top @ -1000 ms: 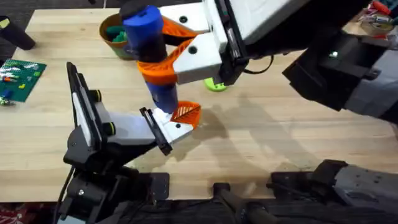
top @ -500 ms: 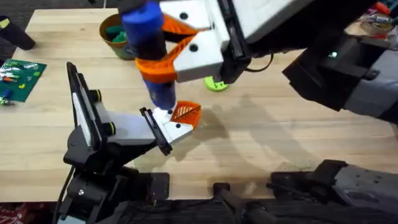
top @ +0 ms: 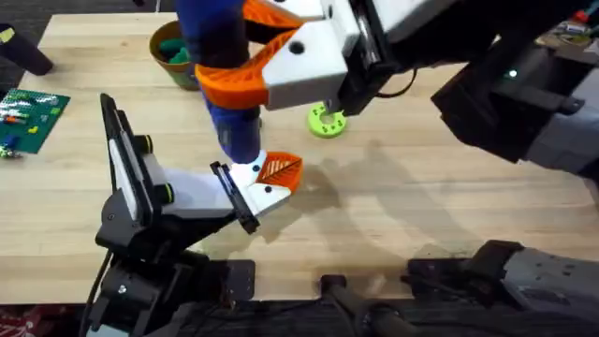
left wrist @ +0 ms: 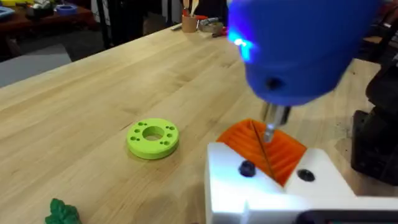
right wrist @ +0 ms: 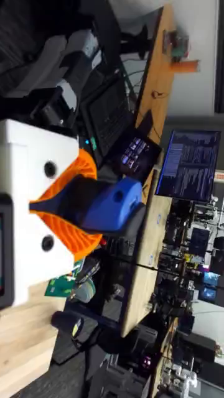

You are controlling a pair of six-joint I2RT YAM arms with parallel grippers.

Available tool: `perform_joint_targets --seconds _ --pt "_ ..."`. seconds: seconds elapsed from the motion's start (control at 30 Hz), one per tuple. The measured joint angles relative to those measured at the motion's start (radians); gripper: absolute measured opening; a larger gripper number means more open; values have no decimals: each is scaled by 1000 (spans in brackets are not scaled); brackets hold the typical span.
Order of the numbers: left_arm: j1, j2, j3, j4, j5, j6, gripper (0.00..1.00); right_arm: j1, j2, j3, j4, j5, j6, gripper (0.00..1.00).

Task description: Pick up the gripper from the table and insert it into the empty holder that is missing its gripper. Then pick up a screw, insert it into the mounting hole, and use the screwdriver to tighten it. Finally, clean up the table by picking up the vegetable and placing it into the bucket.

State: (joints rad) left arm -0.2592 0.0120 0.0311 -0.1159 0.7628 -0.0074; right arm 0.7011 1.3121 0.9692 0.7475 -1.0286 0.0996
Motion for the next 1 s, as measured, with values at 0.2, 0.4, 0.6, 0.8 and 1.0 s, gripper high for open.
perform_joint_targets --seconds 0.2,0.4,0.6,0.8,1.0 --pt "0 0 0 0 0 0 8 -90 -5 54 -166 -75 28 59" --pt "0 0 0 0 0 0 8 -289 -6 111 -301 -163 35 58" --pt "0 0 0 0 0 0 8 -487 -2 120 -398 -221 10 58" --pt "0 0 0 0 0 0 8 -582 85 130 -697 -199 -180 58" --pt "0 0 0 0 0 0 8 -553 185 130 -962 4 -433 58"
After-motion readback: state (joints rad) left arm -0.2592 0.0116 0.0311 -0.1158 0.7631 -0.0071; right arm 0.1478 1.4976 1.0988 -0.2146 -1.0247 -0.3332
